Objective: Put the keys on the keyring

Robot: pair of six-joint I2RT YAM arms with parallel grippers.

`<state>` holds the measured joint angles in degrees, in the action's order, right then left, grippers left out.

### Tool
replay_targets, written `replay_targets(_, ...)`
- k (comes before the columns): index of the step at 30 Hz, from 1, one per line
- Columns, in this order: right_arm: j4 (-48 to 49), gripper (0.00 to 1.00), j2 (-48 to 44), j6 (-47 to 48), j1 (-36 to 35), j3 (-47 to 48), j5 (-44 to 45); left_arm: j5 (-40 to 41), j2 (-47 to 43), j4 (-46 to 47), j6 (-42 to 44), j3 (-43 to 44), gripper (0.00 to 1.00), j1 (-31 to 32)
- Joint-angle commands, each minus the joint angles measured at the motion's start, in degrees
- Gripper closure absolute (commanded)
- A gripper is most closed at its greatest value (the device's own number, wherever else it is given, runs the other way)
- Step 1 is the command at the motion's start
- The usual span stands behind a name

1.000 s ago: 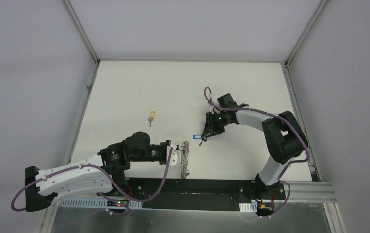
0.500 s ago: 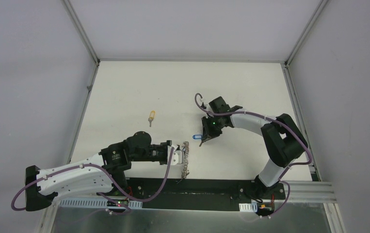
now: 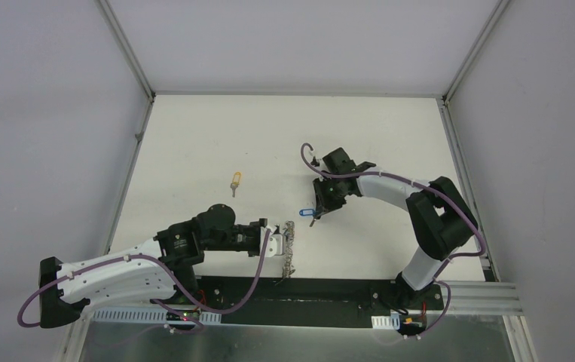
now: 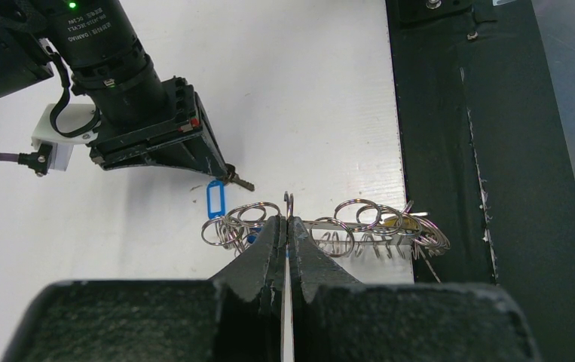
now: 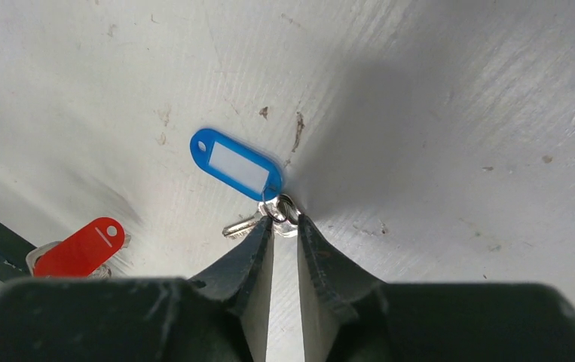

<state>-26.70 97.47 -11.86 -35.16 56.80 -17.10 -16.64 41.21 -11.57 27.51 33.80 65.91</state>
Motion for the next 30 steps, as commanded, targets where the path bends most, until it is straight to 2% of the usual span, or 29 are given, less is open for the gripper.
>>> replay_targets(1,-1.0,0.80,0.0,1.8,-0.7,3.0,1.7,-1.1,-0.1,3.7,-0.8,1.5,1.00,-0.2)
replay_targets(3,-1.0,0.82,0.2,2.1,-1.1,3.1,1.5,-1.1,0.0,3.7,-0.8,1.5,1.00,-0.2)
replay_targets(8,-0.2,1.00,-0.6,2.6,-1.5,2.6,0.3,-1.1,-0.3,3.7,-0.8,1.3,1.00,-0.2)
replay_targets(15,0.1,1.00,-3.5,3.8,-1.4,1.9,-0.8,-1.1,-0.6,3.5,-1.1,1.3,1.00,-0.1)
replay_targets(23,0.1,1.00,-12.0,3.8,-1.3,-0.1,-1.6,-1.0,-0.3,3.4,-2.0,1.8,1.00,-0.1)
replay_targets(30,-1.3,1.00,-21.6,3.7,-1.1,-1.7,4.8,1.8,2.2,2.6,-3.5,3.6,1.00,-0.2)
